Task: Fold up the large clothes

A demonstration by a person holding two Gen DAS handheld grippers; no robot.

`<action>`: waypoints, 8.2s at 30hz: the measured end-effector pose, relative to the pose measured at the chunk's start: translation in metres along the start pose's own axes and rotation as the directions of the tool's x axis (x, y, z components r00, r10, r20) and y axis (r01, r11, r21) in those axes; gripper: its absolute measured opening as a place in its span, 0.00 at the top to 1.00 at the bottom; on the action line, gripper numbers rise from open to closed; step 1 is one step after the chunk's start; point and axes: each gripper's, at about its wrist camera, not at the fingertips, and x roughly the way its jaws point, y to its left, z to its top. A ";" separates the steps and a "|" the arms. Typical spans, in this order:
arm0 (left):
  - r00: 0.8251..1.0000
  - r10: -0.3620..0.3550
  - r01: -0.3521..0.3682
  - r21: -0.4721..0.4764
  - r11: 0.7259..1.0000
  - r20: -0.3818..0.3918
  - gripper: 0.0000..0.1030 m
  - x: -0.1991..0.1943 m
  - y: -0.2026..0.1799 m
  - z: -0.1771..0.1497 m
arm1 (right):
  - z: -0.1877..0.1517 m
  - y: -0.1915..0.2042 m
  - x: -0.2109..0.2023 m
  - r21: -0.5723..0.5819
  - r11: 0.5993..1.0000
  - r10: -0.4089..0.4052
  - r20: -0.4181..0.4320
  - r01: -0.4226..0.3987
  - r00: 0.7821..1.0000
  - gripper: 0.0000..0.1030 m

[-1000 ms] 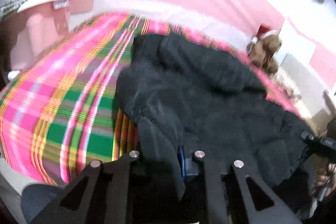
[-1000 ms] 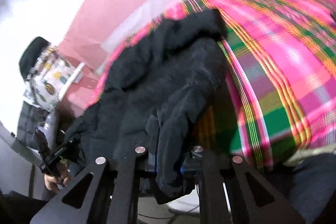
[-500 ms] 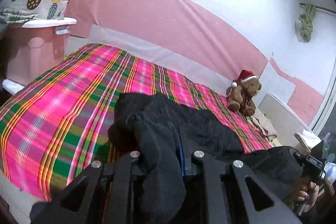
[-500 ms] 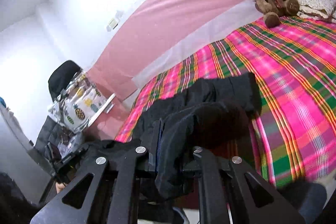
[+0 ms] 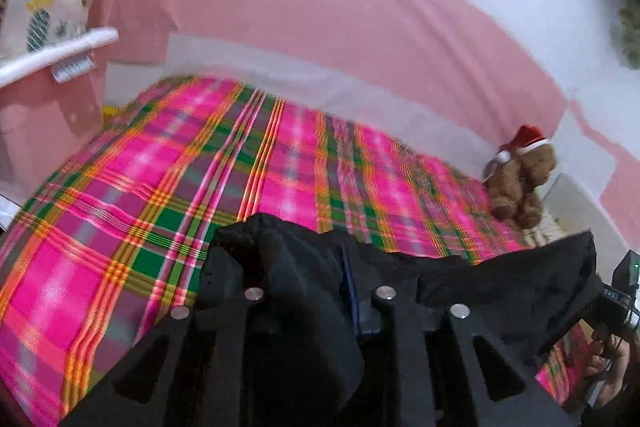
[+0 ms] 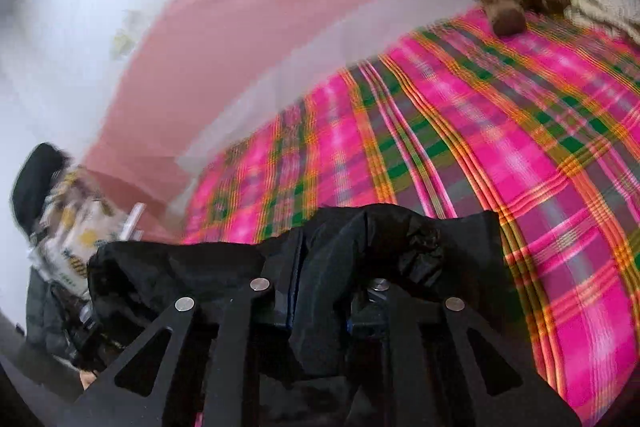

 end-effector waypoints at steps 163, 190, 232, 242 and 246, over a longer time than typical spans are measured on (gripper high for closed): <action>0.997 -0.058 0.068 0.293 0.954 -0.041 0.22 0.031 -0.058 -0.046 | -0.071 0.047 0.028 -0.411 0.876 -0.244 0.071 0.251 0.967 0.38; 0.981 0.020 0.049 0.340 0.939 -0.196 0.18 0.099 -0.100 -0.090 | -0.097 0.053 0.100 -0.471 0.844 -0.337 -0.096 0.256 0.937 0.37; 0.994 0.047 -0.024 0.218 0.976 -0.099 0.17 0.087 0.018 -0.002 | -0.038 0.056 0.094 -0.452 0.847 -0.305 0.016 0.279 0.952 0.34; 0.986 0.030 -0.002 0.168 0.986 -0.163 0.29 0.130 0.038 -0.019 | -0.046 -0.041 0.091 -0.309 0.877 -0.392 -0.015 0.368 0.920 0.34; 0.984 0.039 -0.007 0.185 0.983 -0.173 0.29 0.134 0.035 -0.017 | -0.048 -0.042 0.090 -0.298 0.880 -0.394 -0.018 0.371 0.919 0.34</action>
